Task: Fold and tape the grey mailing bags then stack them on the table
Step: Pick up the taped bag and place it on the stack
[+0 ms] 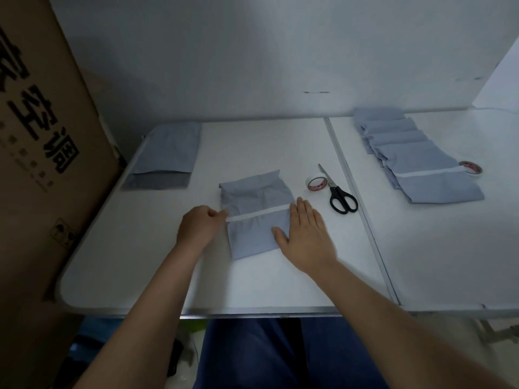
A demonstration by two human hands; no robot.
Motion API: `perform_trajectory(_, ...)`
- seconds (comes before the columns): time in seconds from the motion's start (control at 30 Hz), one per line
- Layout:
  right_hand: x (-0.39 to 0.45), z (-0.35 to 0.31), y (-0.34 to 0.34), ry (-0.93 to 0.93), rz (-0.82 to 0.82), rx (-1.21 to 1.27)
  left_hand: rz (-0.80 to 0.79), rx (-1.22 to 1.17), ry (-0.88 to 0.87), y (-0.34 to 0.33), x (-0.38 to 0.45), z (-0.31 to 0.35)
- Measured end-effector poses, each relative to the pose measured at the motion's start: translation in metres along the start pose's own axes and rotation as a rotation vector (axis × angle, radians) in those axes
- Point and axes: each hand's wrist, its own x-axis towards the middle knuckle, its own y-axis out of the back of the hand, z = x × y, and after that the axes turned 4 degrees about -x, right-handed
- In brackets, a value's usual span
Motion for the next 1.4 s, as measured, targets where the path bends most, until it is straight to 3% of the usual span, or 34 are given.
perform_trajectory(0.17, -0.001, 0.001, 0.002, 0.007, 0.007, -0.011, -0.093, -0.088, 0.084, 0.0, 0.006, 0.013)
perform_trajectory(0.33, 0.0, 0.002, 0.002, 0.007, 0.025, 0.031, -0.192, -0.723, 0.307, 0.004, 0.002, 0.02)
perform_trajectory(0.43, 0.0, 0.003, 0.002, 0.017, 0.033, 0.063, -0.266, -0.836, 0.376, 0.001, -0.005, 0.022)
perform_trajectory(0.53, 0.0, 0.005, 0.007, -0.004, 0.132, 0.289, -0.285, -0.932, 0.391, -0.002, -0.006, 0.019)
perform_trajectory(0.63, 0.004, 0.01, 0.021, -0.206, 0.253, 0.7, -0.292, -0.976, 0.434, -0.001, -0.004, 0.014)
perform_trajectory(0.7, 0.009, 0.017, 0.032, -0.347, 0.267, 0.778, -0.325, -1.028, 0.469, 0.002, -0.005, 0.013)
perform_trajectory(0.83, 0.026, 0.027, 0.05, -0.527, -0.029, 0.964, -0.353, -1.118, 0.508, 0.01, -0.002, 0.015)
perform_trajectory(0.9, 0.031, 0.024, 0.061, -0.586, -0.193, 1.166, -0.361, -1.128, 0.502, 0.015, -0.001, 0.019)
perform_trajectory(1.07, 0.033, 0.012, 0.071, -0.68, -0.415, 1.687, -0.339, -1.207, 0.485, 0.025, -0.004, 0.024)
perform_trajectory(1.17, 0.038, 0.009, 0.071, -0.752, -0.446, 1.696, -0.341, -1.177, 0.48, 0.027, -0.006, 0.023)
perform_trajectory(1.4, 0.043, 0.001, 0.073, -0.771, -0.352, 1.655, -0.308, -1.186, 0.467, 0.031, -0.006, 0.018)
